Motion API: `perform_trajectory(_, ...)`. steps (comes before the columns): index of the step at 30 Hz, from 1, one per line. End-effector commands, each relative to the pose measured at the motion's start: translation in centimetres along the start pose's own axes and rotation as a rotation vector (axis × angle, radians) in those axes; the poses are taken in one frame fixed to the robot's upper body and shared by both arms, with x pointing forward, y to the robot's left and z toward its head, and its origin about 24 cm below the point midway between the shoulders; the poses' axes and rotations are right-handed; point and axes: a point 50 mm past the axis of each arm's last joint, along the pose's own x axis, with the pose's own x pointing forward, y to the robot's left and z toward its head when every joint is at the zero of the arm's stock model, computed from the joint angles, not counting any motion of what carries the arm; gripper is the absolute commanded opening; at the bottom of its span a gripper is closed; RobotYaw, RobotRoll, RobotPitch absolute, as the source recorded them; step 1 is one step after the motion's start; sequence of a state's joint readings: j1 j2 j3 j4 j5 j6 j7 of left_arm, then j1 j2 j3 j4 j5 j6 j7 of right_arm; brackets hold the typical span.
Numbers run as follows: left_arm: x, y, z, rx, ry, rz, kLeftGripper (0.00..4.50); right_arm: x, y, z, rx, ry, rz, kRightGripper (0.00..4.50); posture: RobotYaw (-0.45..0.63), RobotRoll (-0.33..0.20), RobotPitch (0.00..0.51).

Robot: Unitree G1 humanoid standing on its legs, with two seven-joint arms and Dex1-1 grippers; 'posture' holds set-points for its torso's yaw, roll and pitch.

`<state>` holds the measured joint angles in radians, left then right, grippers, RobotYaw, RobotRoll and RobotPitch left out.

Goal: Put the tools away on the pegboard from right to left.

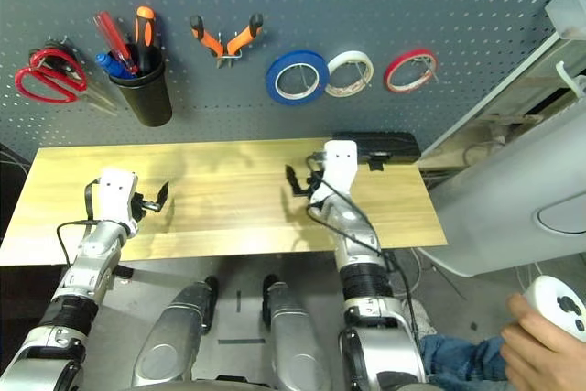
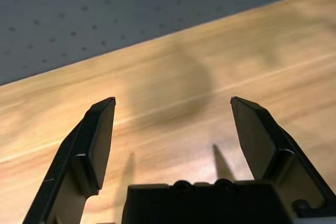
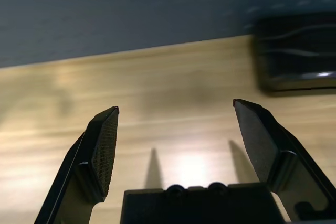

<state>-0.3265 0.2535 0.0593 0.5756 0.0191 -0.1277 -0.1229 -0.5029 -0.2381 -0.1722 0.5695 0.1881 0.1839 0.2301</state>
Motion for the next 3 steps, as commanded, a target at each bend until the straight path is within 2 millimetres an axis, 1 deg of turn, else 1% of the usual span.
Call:
perform_trajectory(1,-0.13,0.62,-1.35,-0.004,0.063,0.061,4.49,-0.33,-1.64,-1.32,-0.007,0.047,-0.024,4.50,0.07,0.000,0.273)
perform_trajectory(3,-0.04,0.99,-1.43,-0.007,0.073,0.086,4.49,-0.33,-2.09,-1.31,-0.015,0.051,-0.030,4.50,0.05,0.000,0.275)
